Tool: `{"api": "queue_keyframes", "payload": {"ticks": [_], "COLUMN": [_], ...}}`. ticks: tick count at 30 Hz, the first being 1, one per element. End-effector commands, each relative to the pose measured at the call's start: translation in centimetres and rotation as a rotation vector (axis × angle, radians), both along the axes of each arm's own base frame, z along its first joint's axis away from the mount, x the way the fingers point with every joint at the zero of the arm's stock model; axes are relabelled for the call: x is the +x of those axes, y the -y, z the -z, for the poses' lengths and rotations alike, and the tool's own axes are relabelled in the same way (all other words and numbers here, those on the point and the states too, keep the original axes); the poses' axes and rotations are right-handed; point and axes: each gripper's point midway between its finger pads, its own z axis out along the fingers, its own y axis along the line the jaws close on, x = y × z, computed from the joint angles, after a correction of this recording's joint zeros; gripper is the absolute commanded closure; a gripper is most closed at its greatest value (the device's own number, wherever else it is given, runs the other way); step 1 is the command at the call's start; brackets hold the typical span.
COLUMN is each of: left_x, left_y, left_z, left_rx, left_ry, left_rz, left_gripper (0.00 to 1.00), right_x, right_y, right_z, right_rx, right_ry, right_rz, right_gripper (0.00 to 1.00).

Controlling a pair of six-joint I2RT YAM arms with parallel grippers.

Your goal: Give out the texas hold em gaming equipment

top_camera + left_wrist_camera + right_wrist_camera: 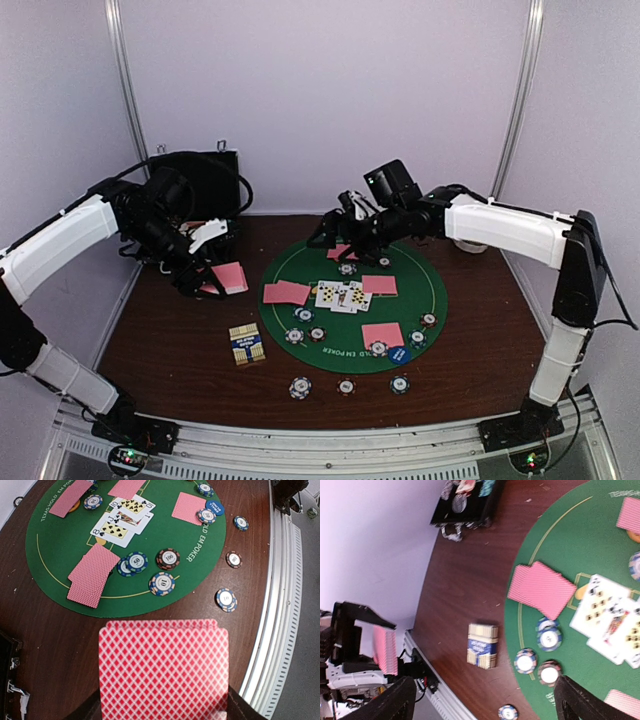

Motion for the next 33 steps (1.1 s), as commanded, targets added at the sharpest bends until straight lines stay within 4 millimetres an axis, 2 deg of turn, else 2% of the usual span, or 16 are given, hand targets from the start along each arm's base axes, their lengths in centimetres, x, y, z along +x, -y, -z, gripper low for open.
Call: {"api": "queue_keyframes", "payload": {"ticks": [1,6,13,20,29,33], "left_x": [0.7,0.7,0.6,0.5,0.5,0.4], "left_y": [0.5,0.6,0.6,0.7,0.7,0.7], "left_z": [-1.3,-1.5,-1.7,-1.6,-1.9,-1.9], "left_rx": [-0.039,-0.043,-0.051,-0.053,-0.059,-0.06], "left_ry": [0.022,0.023,0.024,0.02,0.027,0.027], "left_rz": [-0.002,-0.002,0.0,0.001,0.003,0.003], "left_gripper": [1.0,1.0,1.0,1.0,1.0,1.0], "right_x": [-3.4,-6.5,-8.5,-9.7,-9.6,-9.3], "right_y": [-6.1,-10.8,-14.2,-16.4,-18.4,-18.9], "right_z": [-4.2,-4.9,-4.1,-3.6,-2.3,-1.7], "right_rx": [0.2,0.287,0.332,0.343,0.357,0.361], "right_ry": [-0.047,-0.101,-0.158,-0.185,-0.23,-0.249], "right_rz": [-0.103,-0.207,-0.285,-0.33,-0.339,-0.332], "right_gripper": [0.0,0.01,0.01,0.01,0.01,0.04]}}
